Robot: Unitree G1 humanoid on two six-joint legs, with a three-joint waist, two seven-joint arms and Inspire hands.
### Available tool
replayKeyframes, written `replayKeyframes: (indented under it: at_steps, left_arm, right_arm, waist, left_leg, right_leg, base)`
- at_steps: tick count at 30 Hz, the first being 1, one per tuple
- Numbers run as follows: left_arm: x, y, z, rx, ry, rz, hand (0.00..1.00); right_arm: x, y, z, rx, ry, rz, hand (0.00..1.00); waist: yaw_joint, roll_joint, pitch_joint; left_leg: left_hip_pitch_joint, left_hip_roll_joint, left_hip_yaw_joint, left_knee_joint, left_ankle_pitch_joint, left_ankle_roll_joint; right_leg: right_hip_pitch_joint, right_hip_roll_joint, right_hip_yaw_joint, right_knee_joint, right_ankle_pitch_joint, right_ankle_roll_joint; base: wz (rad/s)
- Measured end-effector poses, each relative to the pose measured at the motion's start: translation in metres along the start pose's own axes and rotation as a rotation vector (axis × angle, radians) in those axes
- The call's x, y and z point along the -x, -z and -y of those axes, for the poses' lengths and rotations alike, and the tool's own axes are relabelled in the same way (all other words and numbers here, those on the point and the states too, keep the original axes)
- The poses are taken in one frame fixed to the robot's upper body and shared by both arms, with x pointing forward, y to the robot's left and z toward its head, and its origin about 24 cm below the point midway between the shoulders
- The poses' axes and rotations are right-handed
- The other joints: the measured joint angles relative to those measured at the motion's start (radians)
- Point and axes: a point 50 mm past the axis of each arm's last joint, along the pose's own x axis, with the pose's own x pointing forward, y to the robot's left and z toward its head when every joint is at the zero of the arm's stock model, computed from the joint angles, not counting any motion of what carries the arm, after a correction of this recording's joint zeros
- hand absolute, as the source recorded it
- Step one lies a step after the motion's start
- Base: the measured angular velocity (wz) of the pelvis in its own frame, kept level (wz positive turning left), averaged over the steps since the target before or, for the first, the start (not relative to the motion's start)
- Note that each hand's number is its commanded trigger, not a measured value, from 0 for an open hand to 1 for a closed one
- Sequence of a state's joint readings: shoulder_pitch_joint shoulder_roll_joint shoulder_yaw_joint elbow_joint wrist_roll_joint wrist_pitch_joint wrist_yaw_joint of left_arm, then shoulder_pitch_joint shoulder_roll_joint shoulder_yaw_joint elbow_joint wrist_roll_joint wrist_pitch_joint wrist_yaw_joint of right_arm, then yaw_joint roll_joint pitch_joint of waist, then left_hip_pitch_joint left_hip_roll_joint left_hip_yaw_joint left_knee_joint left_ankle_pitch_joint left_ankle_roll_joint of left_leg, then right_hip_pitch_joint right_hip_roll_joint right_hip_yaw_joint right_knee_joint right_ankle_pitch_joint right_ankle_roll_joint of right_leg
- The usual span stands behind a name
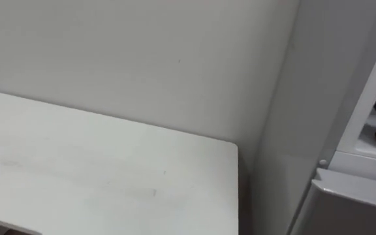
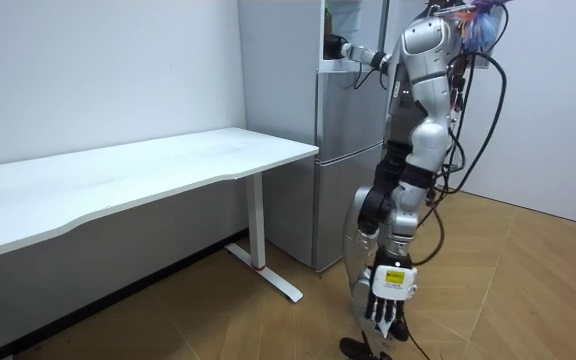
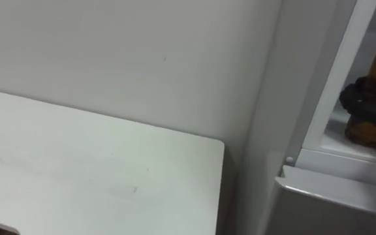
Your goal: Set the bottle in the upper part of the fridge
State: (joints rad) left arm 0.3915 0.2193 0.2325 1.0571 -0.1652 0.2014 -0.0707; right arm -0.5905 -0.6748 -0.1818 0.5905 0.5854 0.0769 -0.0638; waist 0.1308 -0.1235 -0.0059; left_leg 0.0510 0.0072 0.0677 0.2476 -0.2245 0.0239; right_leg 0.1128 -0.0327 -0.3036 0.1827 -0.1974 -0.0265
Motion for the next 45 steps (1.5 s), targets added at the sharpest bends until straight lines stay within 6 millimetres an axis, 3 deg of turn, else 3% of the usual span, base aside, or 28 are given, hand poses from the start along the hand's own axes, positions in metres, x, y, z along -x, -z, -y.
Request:
replayKeyframes:
  at_steps: [2, 10, 11, 12, 13, 22, 28, 35, 45]
  left_arm:
    - [0.000, 0.004, -0.002, 0.000, -0.005, -0.011, 0.00]
    - [0.002, 0.010, -0.009, -0.005, -0.020, -0.023, 0.00]
    - [0.002, 0.009, -0.010, -0.008, -0.025, -0.023, 0.00]
    - [0.002, 0.009, -0.011, -0.009, -0.029, -0.022, 0.00]
    - [0.003, 0.008, -0.014, -0.012, -0.035, -0.018, 0.00]
    - [0.003, 0.003, -0.017, -0.031, -0.078, 0.001, 0.00]
    - [0.003, -0.002, -0.015, -0.047, -0.086, 0.020, 0.00]
    - [0.004, -0.014, -0.009, -0.078, -0.079, 0.072, 0.00]
    - [0.005, -0.017, -0.009, -0.077, -0.077, 0.083, 0.00]
  right_arm:
    - [0.000, 0.006, 0.006, 0.006, 0.035, -0.014, 1.00]
    - [-0.003, 0.015, 0.015, -0.002, 0.079, -0.037, 1.00]
    - [-0.003, 0.016, 0.015, -0.002, 0.084, -0.042, 0.93]
    - [-0.003, 0.016, 0.015, -0.002, 0.086, -0.044, 0.17]
    - [-0.003, 0.017, 0.017, -0.003, 0.092, -0.044, 0.00]
    - [-0.003, 0.017, 0.022, 0.006, 0.134, -0.028, 0.00]
    - [-0.003, 0.017, 0.022, 0.137, 0.153, -0.033, 0.00]
    - [-0.003, 0.018, 0.024, 0.221, 0.171, -0.036, 0.00]
    - [-0.003, 0.018, 0.024, 0.225, 0.176, -0.036, 0.00]
  waist:
    - [0.006, -0.001, 0.0000]
    - [0.012, -0.005, 0.0025]
    - [0.013, -0.006, 0.0028]
    - [0.013, -0.006, 0.0029]
    - [0.016, -0.007, 0.0035]
    - [0.018, -0.009, 0.0045]
    - [0.020, -0.008, 0.0042]
    - [0.036, -0.001, 0.0022]
    - [0.036, 0.009, 0.0023]
  left_leg:
    - [-0.001, -0.003, -0.021, 0.010, -0.002, -0.002]
    - [-0.003, -0.001, -0.030, 0.023, -0.003, -0.005]
    - [-0.005, -0.001, -0.030, 0.025, -0.003, -0.005]
    - [-0.005, -0.001, -0.030, 0.026, -0.003, -0.005]
    - [-0.006, -0.001, -0.030, 0.027, -0.003, -0.005]
    - [-0.047, 0.002, -0.040, 0.060, -0.010, -0.004]
    - [-0.057, 0.001, -0.046, 0.068, -0.010, -0.003]
    - [-0.057, 0.003, -0.046, 0.072, -0.011, -0.002]
    - [-0.037, -0.001, -0.046, 0.064, -0.012, 0.000]
  right_leg:
    - [0.016, 0.002, -0.010, -0.011, 0.001, 0.001]
    - [0.030, 0.004, -0.031, -0.014, 0.000, -0.001]
    - [0.030, 0.004, -0.032, -0.014, 0.000, -0.001]
    - [0.030, 0.004, -0.032, -0.014, 0.000, -0.001]
    - [0.030, 0.004, -0.032, -0.013, 0.000, -0.001]
    - [0.003, 0.008, -0.032, -0.013, 0.007, -0.003]
    - [0.000, 0.010, -0.032, -0.013, 0.009, -0.001]
    - [0.000, 0.010, -0.031, -0.013, 0.015, -0.001]
    - [0.020, 0.005, -0.040, -0.016, 0.014, 0.001]
  base:
    - [0.22]
    - [0.09]
    - [0.04]
    - [0.00]
    - [0.00]
    - [0.00]
    - [0.02]
    - [0.00]
    - [0.00]
